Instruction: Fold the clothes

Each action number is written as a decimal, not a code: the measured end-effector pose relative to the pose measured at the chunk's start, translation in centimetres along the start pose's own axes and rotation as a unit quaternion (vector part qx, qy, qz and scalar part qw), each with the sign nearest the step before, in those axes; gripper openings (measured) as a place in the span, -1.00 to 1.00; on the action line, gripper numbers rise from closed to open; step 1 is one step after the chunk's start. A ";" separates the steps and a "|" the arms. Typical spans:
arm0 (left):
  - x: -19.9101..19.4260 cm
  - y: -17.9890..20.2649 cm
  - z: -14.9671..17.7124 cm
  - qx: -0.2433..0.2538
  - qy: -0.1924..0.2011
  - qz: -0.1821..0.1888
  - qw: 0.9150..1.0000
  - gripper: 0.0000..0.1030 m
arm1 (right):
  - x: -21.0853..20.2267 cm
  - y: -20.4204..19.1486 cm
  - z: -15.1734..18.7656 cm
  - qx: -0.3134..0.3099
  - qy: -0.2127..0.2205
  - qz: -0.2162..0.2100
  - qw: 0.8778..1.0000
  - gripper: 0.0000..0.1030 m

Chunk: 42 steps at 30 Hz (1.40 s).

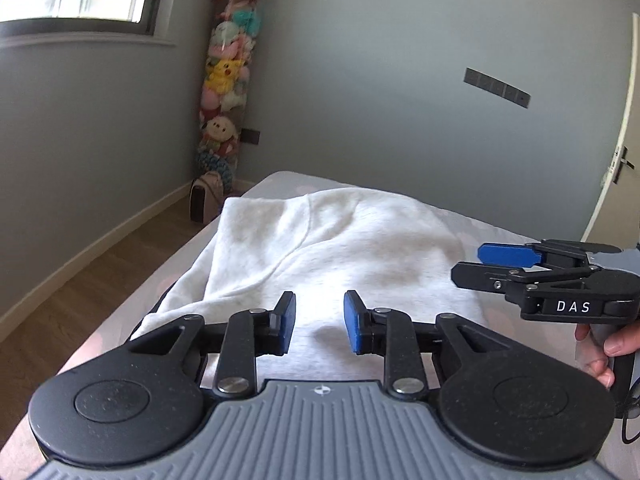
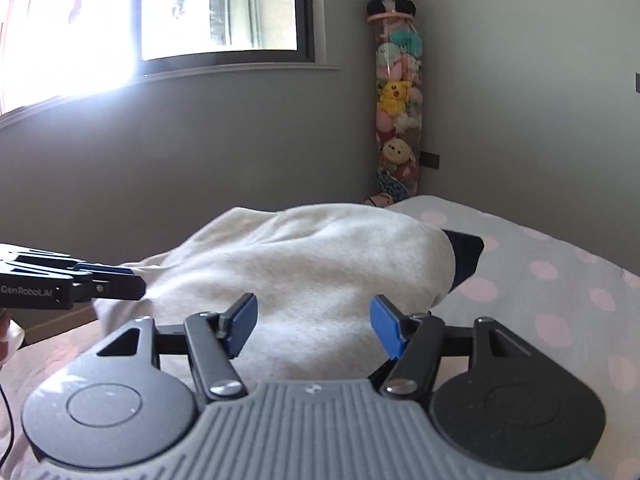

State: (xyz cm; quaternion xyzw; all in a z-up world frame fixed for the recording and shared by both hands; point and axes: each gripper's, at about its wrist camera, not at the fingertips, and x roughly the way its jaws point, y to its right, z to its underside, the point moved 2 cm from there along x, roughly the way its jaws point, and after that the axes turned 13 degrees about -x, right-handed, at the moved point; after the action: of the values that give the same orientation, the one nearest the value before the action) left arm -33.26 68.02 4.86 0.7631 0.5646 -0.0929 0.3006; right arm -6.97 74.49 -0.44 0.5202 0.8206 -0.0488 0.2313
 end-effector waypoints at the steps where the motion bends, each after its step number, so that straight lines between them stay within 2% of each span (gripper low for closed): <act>1: -0.3 0.8 0.4 0.008 0.001 0.003 1.000 -0.33 | -0.7 -0.6 0.2 -0.006 0.006 -0.009 1.000 0.28; 5: 0.5 2.2 2.7 0.022 -0.024 -0.006 0.999 -0.31 | -1.5 -3.0 1.5 -0.044 0.009 -0.020 0.999 0.26; 8: 2.2 1.7 4.5 0.007 -0.054 -0.019 0.998 -0.31 | -0.4 -3.4 3.3 -0.051 -0.022 -0.016 0.998 0.26; 10: 2.5 1.2 5.1 -0.002 -0.056 -0.018 0.998 -0.27 | 0.7 -3.4 4.5 -0.045 -0.042 -0.015 0.998 0.28; 16: 0.8 1.5 5.4 -0.002 -0.039 -0.029 0.999 -0.25 | 0.8 -3.0 4.7 -0.016 -0.027 -0.008 0.999 0.32; 18: -0.3 1.9 5.4 -0.001 -0.027 -0.039 0.999 -0.08 | -0.3 -3.0 4.5 -0.008 -0.012 -0.003 1.000 0.30; 19: -0.9 2.4 5.6 0.001 -0.020 -0.046 0.999 0.09 | -0.9 -3.0 4.3 -0.006 -0.006 0.002 1.000 0.30; 22: -2.7 4.0 6.4 0.003 0.000 -0.063 0.998 0.17 | -3.2 -3.3 4.0 0.002 0.012 0.021 1.000 0.30; 26: -4.9 6.7 7.3 0.005 0.019 -0.081 0.997 0.40 | -5.8 -3.6 3.7 0.017 0.016 0.040 0.999 0.32; 31: -7.0 9.3 9.3 -0.002 0.026 -0.112 0.993 0.67 | -9.9 -4.4 5.1 0.040 0.019 0.059 0.997 0.33; 35: -8.5 10.5 12.1 -0.018 0.033 -0.132 0.991 0.72 | -12.3 -5.2 7.4 0.066 0.019 0.068 0.995 0.34; 42: -11.8 11.1 16.0 -0.041 0.035 -0.137 0.989 0.73 | -17.2 -8.0 10.9 0.068 0.026 0.082 0.994 0.40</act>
State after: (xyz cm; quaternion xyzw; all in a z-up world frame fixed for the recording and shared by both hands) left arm -23.95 47.46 1.64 0.6686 0.6770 -0.0832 0.2961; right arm -4.29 53.05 -3.99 0.6014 0.7756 -0.0722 0.1775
